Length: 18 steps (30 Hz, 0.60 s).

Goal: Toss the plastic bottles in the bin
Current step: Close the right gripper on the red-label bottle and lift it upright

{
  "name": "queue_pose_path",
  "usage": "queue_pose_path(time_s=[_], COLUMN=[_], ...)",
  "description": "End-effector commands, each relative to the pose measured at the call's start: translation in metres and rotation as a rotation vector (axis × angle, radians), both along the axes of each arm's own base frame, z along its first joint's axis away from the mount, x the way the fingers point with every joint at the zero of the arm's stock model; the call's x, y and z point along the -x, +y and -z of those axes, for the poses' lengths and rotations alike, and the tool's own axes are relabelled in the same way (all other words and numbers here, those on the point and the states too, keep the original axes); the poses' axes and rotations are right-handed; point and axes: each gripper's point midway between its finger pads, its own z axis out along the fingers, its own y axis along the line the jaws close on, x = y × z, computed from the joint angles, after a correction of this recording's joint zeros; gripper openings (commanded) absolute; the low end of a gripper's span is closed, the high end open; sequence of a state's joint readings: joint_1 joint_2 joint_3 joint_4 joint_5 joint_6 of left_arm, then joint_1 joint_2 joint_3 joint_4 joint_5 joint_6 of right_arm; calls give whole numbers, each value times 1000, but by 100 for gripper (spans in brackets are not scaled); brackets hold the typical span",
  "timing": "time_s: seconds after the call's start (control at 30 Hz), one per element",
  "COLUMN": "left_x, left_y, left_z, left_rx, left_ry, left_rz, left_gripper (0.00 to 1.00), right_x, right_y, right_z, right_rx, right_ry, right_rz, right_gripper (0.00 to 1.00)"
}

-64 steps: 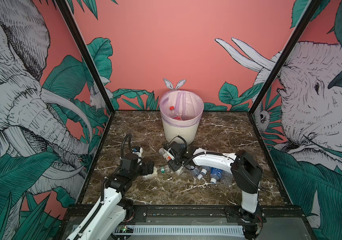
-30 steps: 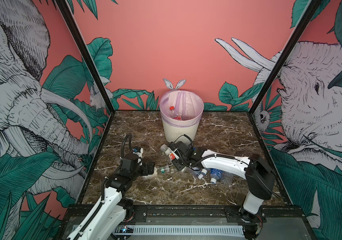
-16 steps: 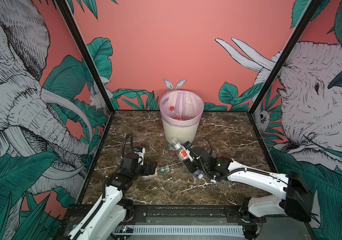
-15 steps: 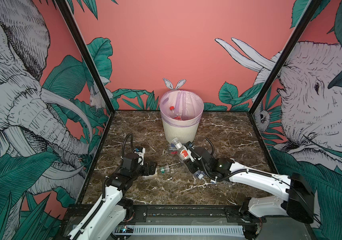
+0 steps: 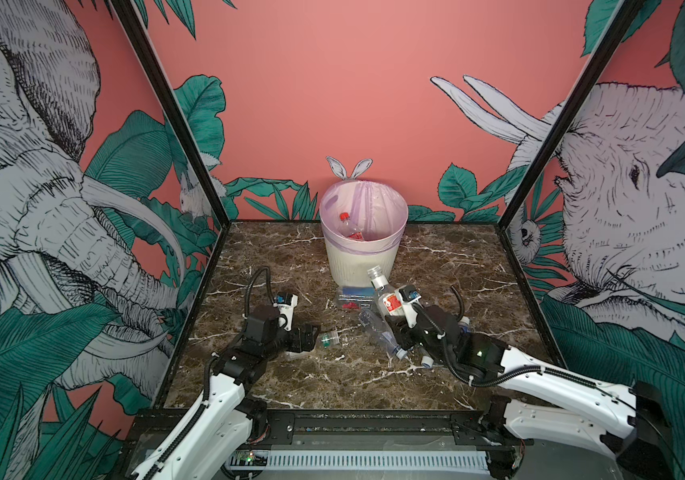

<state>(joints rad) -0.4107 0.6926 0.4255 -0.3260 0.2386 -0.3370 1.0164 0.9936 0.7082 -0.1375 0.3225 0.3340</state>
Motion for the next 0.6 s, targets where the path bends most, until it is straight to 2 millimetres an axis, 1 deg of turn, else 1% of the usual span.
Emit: queue_pose_path(time_s=[0.0, 0.13, 0.33, 0.47, 0.57], left_x=[0, 1, 0, -1, -2], left_y=[-6, -13, -18, -20, -21], left_z=[-8, -9, -14, -14, -15], left_rx=[-40, -75, -78, -81, -84], left_ry=[-54, -70, -95, -98, -98], left_rz=[37, 70, 97, 104, 107], left_gripper=[91, 91, 91, 92, 92], right_x=[-2, 2, 8, 9, 7], right_y=[-4, -13, -29, -37, -40], right_z=[-24, -28, -36, -49, -67], right_rx=[-90, -118, -157, -167, -161], right_ry=[-58, -70, -102, -129, -159], right_rz=[35, 48, 70, 82, 93], right_gripper=[52, 52, 51, 51, 51])
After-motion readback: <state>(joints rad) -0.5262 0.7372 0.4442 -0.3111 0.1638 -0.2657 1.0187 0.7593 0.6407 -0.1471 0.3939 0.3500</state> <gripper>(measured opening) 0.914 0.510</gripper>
